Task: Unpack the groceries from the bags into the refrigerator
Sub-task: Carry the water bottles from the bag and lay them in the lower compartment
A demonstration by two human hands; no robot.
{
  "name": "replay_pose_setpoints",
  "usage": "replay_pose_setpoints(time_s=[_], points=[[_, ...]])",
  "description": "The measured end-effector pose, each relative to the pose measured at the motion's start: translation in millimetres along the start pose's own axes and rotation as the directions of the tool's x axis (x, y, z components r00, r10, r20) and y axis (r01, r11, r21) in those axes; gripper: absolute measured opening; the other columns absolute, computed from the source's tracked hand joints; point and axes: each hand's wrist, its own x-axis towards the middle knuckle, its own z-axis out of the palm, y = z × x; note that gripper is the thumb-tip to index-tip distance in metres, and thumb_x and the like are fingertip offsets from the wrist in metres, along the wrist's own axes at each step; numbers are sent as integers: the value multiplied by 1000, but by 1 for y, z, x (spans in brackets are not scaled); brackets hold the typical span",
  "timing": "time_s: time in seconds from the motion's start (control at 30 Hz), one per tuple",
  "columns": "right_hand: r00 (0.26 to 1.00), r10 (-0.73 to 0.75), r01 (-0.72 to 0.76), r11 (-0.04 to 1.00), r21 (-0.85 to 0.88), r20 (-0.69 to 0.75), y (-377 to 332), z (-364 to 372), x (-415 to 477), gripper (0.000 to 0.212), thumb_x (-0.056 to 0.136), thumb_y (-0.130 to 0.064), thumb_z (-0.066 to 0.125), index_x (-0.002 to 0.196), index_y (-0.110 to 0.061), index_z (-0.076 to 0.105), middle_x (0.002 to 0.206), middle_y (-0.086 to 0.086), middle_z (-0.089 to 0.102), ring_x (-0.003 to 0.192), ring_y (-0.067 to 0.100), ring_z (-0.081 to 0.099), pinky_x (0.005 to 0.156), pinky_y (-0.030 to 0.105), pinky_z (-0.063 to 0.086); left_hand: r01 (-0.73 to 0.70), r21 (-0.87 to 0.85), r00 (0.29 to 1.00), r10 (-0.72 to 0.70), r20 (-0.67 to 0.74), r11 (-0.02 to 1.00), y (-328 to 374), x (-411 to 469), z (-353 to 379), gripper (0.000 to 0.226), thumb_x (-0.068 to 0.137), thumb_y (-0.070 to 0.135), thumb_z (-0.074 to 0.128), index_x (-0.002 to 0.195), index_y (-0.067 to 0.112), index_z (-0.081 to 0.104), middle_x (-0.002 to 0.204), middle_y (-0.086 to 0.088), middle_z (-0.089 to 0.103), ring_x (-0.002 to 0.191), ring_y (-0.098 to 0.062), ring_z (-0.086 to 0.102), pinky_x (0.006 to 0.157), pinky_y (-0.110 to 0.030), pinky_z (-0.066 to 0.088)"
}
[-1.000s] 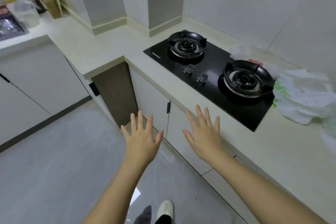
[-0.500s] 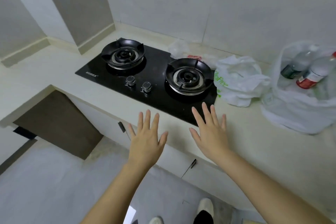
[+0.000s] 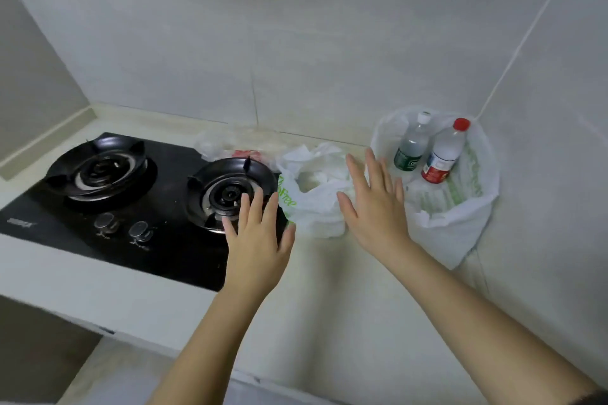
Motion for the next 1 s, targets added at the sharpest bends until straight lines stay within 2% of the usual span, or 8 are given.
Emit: replay_pose_setpoints(time_s=[0.2,0.47,0.53,0.63,0.7,0.77,0.9,1.0], points=[[974,196,-196,981,3,-110,69,-23,58,63,101,-39,42,156,-26,15,164,8,6,150,32,9,118,53,16,-113,-50,993,112,-27,992,54,66,10,61,99,47,36,153,23,20,163,-3,7,150,-22,-5,118,-57,2],[920,392,-393,918,-62,-26,158,-12,127,60,101,-38,39,155,-26,14,163,10,4,150,32,8,115,54,26,-270,-17,962,271,24,963,131,155,33,58,101,44,35,153,22,20,163,-4,7,150,-23,-3,117,-56,1],[919,389,-393,916,-84,-63,177,-12,143,57,100,-33,42,152,-23,22,161,12,10,147,35,14,107,50,36,-319,22,947,318,43,948,148,172,44,58,101,43,34,153,22,20,163,-4,8,150,-23,-2,118,-56,1],[912,399,-407,909,-91,-94,202,-11,164,53,97,-25,47,146,-12,33,150,19,28,131,39,38,90,43,45,-394,52,918,389,79,918,170,191,63,57,101,42,34,152,21,21,162,-5,11,150,-24,0,118,-56,2],[899,428,-437,894,-100,-96,215,-10,174,48,96,-23,47,140,-6,40,136,21,38,111,40,52,73,37,41,-448,73,891,438,118,891,182,198,77,55,101,41,36,151,19,24,161,-5,15,150,-24,3,118,-57,3],[889,445,-457,877,-152,-103,224,-9,182,41,97,-23,46,133,-5,44,129,20,39,100,37,56,67,33,35,-501,115,862,481,160,858,189,203,91,53,101,40,36,149,19,27,159,-5,19,149,-23,6,117,-56,4],[867,491,-497,838,-226,-87,238,-14,200,37,100,-28,44,129,-5,44,131,19,37,100,37,59,73,37,44,-526,135,847,503,171,840,197,221,111,48,100,37,38,144,17,35,154,-5,28,147,-24,15,117,-55,7],[843,537,-526,823,-216,-7,251,-8,204,35,101,-28,40,128,-5,39,125,21,51,109,39,57,83,40,45,-534,171,845,515,144,828,207,236,125,42,99,34,40,137,16,43,143,-4,41,135,-23,32,115,-51,15]])
